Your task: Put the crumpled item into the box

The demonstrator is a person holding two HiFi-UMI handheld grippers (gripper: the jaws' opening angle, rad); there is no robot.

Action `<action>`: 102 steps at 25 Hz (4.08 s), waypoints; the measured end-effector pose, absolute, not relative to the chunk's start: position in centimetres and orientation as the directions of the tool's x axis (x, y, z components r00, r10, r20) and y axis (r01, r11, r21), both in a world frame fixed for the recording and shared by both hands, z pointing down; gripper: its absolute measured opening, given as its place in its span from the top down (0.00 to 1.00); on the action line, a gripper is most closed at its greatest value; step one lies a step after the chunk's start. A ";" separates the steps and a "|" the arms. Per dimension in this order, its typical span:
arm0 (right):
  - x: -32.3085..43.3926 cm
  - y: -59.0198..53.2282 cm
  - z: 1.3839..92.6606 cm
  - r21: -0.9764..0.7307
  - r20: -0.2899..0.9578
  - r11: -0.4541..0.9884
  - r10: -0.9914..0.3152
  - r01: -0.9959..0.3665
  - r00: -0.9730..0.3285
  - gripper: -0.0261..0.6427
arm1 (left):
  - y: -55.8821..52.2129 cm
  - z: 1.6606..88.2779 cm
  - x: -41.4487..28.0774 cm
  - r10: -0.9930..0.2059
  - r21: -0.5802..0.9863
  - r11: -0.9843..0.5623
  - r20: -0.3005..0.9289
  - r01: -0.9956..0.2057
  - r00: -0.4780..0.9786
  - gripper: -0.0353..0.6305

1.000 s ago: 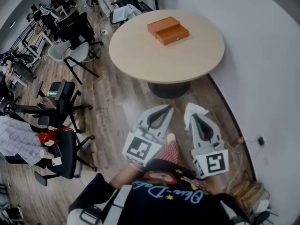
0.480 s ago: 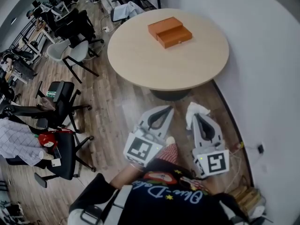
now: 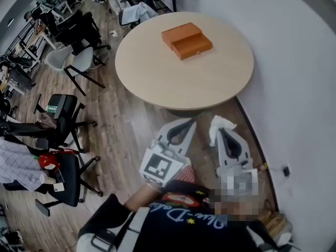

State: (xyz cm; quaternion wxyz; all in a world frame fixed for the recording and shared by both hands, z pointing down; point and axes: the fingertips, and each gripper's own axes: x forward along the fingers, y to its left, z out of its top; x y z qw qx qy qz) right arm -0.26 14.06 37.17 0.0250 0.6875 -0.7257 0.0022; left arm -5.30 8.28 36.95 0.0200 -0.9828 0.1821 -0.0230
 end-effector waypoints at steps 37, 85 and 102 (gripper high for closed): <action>3.1 -1.1 36.6 0.067 0.091 0.122 -0.989 -0.990 -0.116 0.96 | -7.2 36.8 -2.3 -0.423 -0.038 -0.905 -0.016 -0.423 0.906 0.96; 17.8 -13.4 36.5 -0.038 0.031 0.518 -0.854 -0.855 -0.519 0.96 | -15.1 36.1 10.6 -0.744 -0.120 -0.668 0.088 -0.734 0.663 0.96; 19.9 -17.2 37.8 -0.058 0.031 0.584 -0.810 -0.810 -0.586 0.96 | -17.8 37.4 11.7 -0.812 -0.127 -0.584 0.105 -0.802 0.574 0.96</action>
